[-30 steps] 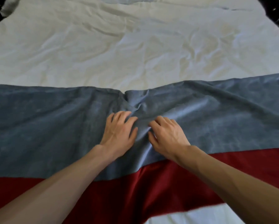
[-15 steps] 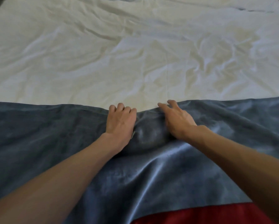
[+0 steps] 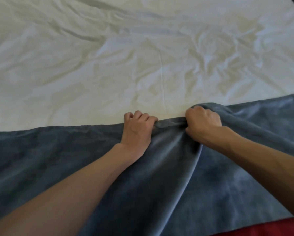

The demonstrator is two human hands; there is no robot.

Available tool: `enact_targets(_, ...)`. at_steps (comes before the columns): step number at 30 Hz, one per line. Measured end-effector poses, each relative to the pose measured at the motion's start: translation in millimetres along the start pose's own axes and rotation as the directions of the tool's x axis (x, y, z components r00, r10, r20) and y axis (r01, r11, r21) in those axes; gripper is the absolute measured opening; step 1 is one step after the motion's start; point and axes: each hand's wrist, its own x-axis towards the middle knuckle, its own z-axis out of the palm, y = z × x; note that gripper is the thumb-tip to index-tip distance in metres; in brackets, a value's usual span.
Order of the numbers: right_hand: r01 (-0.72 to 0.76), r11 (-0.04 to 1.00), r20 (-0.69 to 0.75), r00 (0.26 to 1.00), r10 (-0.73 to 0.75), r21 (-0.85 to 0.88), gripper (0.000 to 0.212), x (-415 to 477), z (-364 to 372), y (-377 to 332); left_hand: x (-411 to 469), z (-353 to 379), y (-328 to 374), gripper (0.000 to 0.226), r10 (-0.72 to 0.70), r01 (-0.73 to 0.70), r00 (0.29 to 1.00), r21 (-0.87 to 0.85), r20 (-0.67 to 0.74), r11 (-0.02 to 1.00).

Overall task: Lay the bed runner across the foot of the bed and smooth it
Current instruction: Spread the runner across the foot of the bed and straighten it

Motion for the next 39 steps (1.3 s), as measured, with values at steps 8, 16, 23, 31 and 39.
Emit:
enact_targets(8, -0.022, 0.998, -0.173, 0.985, 0.031, 0.050, 0.017, -12.9, 26.1, 0.0, -6.1, 13.2, 8.6, 0.043, -0.030, 0.028, 0.998, 0.043, 0.053, 0.999)
enact_targets(16, 0.152, 0.988, -0.151, 0.976, -0.154, -0.022, 0.059, -49.1, 59.6, -5.1, -32.4, 18.6, 14.8, 0.071, 0.020, -0.070, 0.923, 0.115, 0.385, 0.991)
enact_targets(23, 0.231, 0.972, -0.189, 0.957, -0.219, 0.043, 0.054, -75.0, 56.1, -1.8, -49.0, -1.0, 30.1, 0.065, 0.013, -0.037, 0.947, 0.066, 0.322, 0.997)
enact_targets(31, 0.332, 0.936, -0.230, 0.926, -0.299, 0.118, 0.034, -159.4, 58.5, 23.5, -110.9, -42.5, 87.2, 0.056, -0.019, 0.047, 0.978, -0.132, 0.209, 0.990)
enact_targets(39, 0.479, 0.878, -0.090, 0.875, -0.476, 0.013, 0.041, -272.1, 84.6, 64.3, -210.0, -53.5, 171.8, 0.052, 0.006, -0.002, 0.990, -0.026, 0.139, 1.000)
